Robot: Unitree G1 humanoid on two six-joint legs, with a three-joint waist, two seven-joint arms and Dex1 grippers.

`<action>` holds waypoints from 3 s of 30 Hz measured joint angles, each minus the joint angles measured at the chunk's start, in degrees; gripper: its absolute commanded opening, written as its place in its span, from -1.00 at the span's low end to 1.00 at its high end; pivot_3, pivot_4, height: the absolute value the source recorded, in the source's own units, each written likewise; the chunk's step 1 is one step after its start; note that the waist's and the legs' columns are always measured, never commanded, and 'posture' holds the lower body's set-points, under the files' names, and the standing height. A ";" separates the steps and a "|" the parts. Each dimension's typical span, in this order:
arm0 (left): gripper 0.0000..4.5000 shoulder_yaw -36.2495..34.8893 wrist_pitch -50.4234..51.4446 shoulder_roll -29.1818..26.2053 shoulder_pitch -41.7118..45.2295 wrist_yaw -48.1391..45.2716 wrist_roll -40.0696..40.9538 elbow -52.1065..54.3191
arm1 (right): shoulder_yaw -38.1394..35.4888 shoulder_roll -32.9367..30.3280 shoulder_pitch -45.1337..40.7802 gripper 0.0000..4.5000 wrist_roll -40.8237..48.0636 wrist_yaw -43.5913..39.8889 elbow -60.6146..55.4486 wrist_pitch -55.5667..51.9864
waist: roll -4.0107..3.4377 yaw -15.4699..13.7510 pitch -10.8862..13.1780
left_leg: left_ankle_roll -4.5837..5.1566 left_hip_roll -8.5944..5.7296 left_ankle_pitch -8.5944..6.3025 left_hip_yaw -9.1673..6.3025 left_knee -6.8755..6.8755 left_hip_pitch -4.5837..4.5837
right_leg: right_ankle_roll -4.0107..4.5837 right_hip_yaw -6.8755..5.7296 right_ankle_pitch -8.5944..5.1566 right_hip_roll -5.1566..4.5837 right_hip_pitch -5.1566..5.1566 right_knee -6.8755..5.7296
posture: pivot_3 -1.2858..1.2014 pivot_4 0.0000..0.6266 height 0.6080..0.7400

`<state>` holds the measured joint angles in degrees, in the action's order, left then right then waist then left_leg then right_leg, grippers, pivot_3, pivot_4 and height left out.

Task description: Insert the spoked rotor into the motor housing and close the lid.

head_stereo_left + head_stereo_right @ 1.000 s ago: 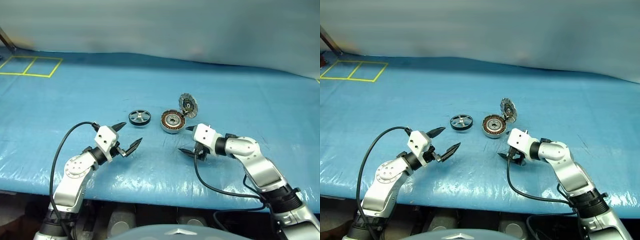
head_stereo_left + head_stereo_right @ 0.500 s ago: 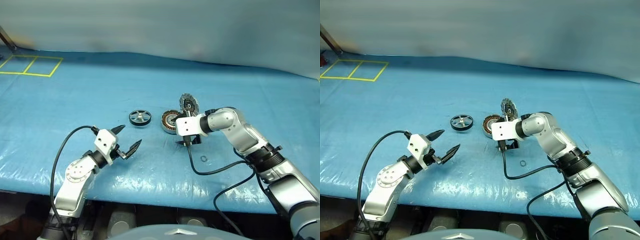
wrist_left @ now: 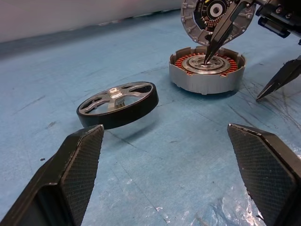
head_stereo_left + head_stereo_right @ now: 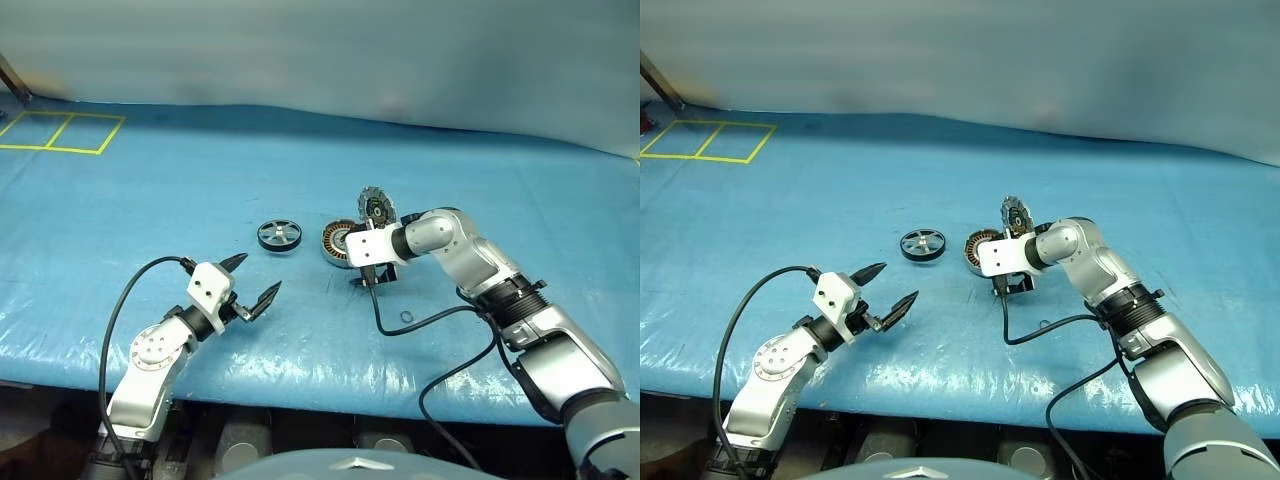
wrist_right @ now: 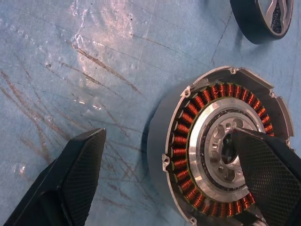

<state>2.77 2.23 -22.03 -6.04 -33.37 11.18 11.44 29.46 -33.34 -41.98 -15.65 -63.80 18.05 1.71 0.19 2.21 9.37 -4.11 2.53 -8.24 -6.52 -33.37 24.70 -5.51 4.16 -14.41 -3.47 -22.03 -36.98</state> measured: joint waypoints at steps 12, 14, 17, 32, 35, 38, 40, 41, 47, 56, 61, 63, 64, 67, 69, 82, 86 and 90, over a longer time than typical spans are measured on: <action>0.99 0.01 -0.05 -0.02 -0.43 0.81 -0.01 0.04 | -0.05 0.19 -1.47 1.00 -1.50 0.22 3.83 1.51 | -0.01 0.02 0.00 | 0.00 0.00 0.00 0.00 0.01 -0.01 | 0.00 0.00 0.00 0.00 0.00 -0.01 | 0.03 -0.52 1.00; 0.99 0.01 -0.05 -0.03 -0.44 0.82 -0.02 0.05 | -0.05 0.41 -1.49 1.00 -1.68 0.14 3.96 1.54 | -0.01 0.02 0.00 | 0.00 0.00 0.00 0.00 0.01 -0.02 | 0.00 0.00 0.00 0.00 0.00 -0.01 | 0.03 -0.52 1.00; 1.00 0.01 -0.06 -0.03 -0.43 0.83 -0.02 0.06 | -0.09 1.13 -1.90 0.83 -1.84 -0.10 5.33 1.66 | -0.01 0.16 0.00 | 0.00 0.00 0.00 0.00 0.00 -0.09 | 0.00 0.00 0.00 0.00 0.06 -0.01 | 0.03 -0.52 1.00; 1.00 -0.22 -0.35 -0.07 -0.98 1.27 -0.07 0.06 | 0.63 2.08 -2.09 -0.05 -6.31 2.50 6.41 8.15 | 0.00 0.45 -0.06 | 0.00 0.00 0.00 0.00 -0.02 -0.23 | 0.00 0.01 0.00 0.00 0.17 -0.04 | 0.03 -0.52 1.00; 1.00 -0.50 -0.37 -0.28 -1.24 1.42 -0.08 0.14 | 1.16 1.17 -0.30 -0.05 -8.76 3.94 2.70 10.33 | -0.01 0.57 -0.05 | -0.01 0.01 0.00 0.00 -0.01 -0.20 | 0.01 0.01 0.00 0.01 0.13 -0.06 | 0.03 -0.52 1.00; 1.00 -1.10 -0.37 -0.75 -1.50 1.45 -0.07 0.19 | 1.78 0.38 1.61 -0.05 -9.46 3.64 -1.88 11.70 | -0.02 0.61 -0.05 | 0.00 0.01 0.00 0.00 0.08 -0.15 | 0.03 0.01 -0.01 0.01 0.05 -0.04 | 0.03 -0.52 1.00; 1.00 -1.53 -0.37 -1.06 -1.57 1.41 -0.05 0.20 | 2.61 -0.22 2.85 -0.05 -10.30 3.48 -4.95 13.26 | -0.02 0.56 -0.05 | -0.01 0.01 0.00 0.00 0.14 -0.15 | 0.04 0.00 -0.03 0.01 0.03 -0.04 | 0.03 -0.52 1.00; 1.00 -1.73 -0.36 -1.15 -1.56 1.36 -0.04 0.19 | 3.02 -0.30 3.26 -0.05 -10.66 3.16 -6.22 13.92 | -0.02 0.57 -0.05 | -0.01 0.01 0.00 0.00 0.16 -0.15 | 0.05 0.00 -0.03 0.01 0.02 -0.03 | 0.03 -0.52 1.00; 1.00 -2.08 -0.33 -1.42 -1.54 0.89 -0.02 0.20 | 6.37 -1.00 6.91 -0.05 -10.46 -1.84 -16.59 18.19 | -0.01 0.51 -0.05 | -0.01 0.02 0.00 0.00 0.15 -0.16 | 0.05 0.00 -0.04 0.01 0.05 -0.01 | 0.03 -0.52 1.00; 1.00 -2.15 -0.32 -1.42 -1.80 0.92 -0.03 0.20 | 8.28 -0.87 7.08 0.28 -9.79 -5.09 -19.29 20.00 | -0.01 0.28 -0.05 | -0.02 0.02 0.01 0.00 0.03 -0.18 | 0.04 -0.01 -0.03 0.00 0.11 -0.02 | 0.03 -0.52 1.00; 1.00 -2.15 -0.32 -1.37 -2.19 1.05 -0.03 0.20 | 7.70 -0.68 7.09 0.95 -10.45 -3.10 -18.90 20.36 | 0.00 0.04 -0.05 | -0.02 0.02 0.01 0.00 0.04 -0.18 | 0.04 -0.01 -0.03 0.01 0.11 -0.02 | 0.03 -0.52 1.00; 1.00 -2.15 -0.30 -1.37 -2.34 1.03 -0.02 0.23 | 6.83 -1.06 7.68 0.95 -9.74 -3.02 -20.03 19.54 | 0.00 -0.05 -0.05 | -0.02 0.02 0.01 0.00 0.03 -0.18 | 0.04 -0.01 -0.03 0.00 0.12 -0.02 | 0.03 -0.52 1.00; 1.00 -2.18 -0.28 -1.38 -2.45 0.99 -0.02 0.24 | 6.39 -1.97 8.45 0.95 -9.06 -3.44 -21.13 18.80 | 0.01 -0.23 -0.04 | -0.02 0.02 0.01 0.00 0.02 -0.17 | 0.04 -0.01 -0.03 0.00 0.12 -0.02 | 0.03 -0.52 1.00; 1.00 -2.25 -0.20 -1.45 -2.64 0.84 0.00 0.24 | 5.08 -3.30 10.24 0.95 -6.91 -4.51 -23.49 16.49 | 0.01 -0.28 -0.04 | -0.02 0.02 0.01 0.00 0.02 -0.14 | 0.04 -0.01 -0.03 -0.01 0.09 -0.01 | 0.03 -0.52 1.00; 1.00 -2.21 -0.14 -1.47 -2.26 0.75 0.00 0.24 | 3.41 -4.45 11.57 0.95 -4.42 -5.22 -27.12 14.19 | 0.01 -0.24 -0.04 | -0.02 0.02 0.01 0.00 0.04 -0.14 | 0.04 -0.01 -0.03 0.00 0.08 -0.02 | 0.03 -0.52 1.00; 1.00 -1.49 0.23 -1.71 -1.74 -1.89 0.30 0.22 | -15.67 -5.88 32.34 0.95 9.28 2.97 -41.18 -13.92 | 0.07 -0.72 -0.07 | -0.02 0.02 0.00 0.01 0.01 -0.09 | 0.05 -0.01 -0.04 -0.02 0.06 0.01 | 0.03 -0.52 1.00; 1.00 -1.01 0.60 -1.96 -3.23 -3.85 1.13 0.23 | -24.42 -1.75 41.45 0.95 11.69 11.97 -40.54 -19.43 | 0.07 -0.77 -0.06 | -0.03 0.02 -0.01 0.02 -0.01 -0.03 | 0.05 0.00 -0.04 -0.02 0.01 0.01 | 0.03 -0.52 1.00; 1.00 -0.05 0.53 -3.72 -3.29 -6.69 1.15 0.15 | -30.14 1.32 47.86 0.95 16.52 15.91 -40.04 -22.13 | 0.07 -0.62 -0.07 | -0.05 0.03 -0.03 0.04 -0.03 -0.04 | 0.06 0.03 -0.04 -0.03 -0.02 0.00 | 0.03 -0.52 1.00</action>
<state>2.71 2.77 -25.75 -9.33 -40.07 12.33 11.60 -0.68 -32.01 5.88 0.87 -47.89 -22.00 -20.42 0.26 1.59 9.30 -4.16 2.56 -8.27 -6.48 -33.39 24.66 -5.45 4.19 -14.46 -3.50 -22.05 -36.98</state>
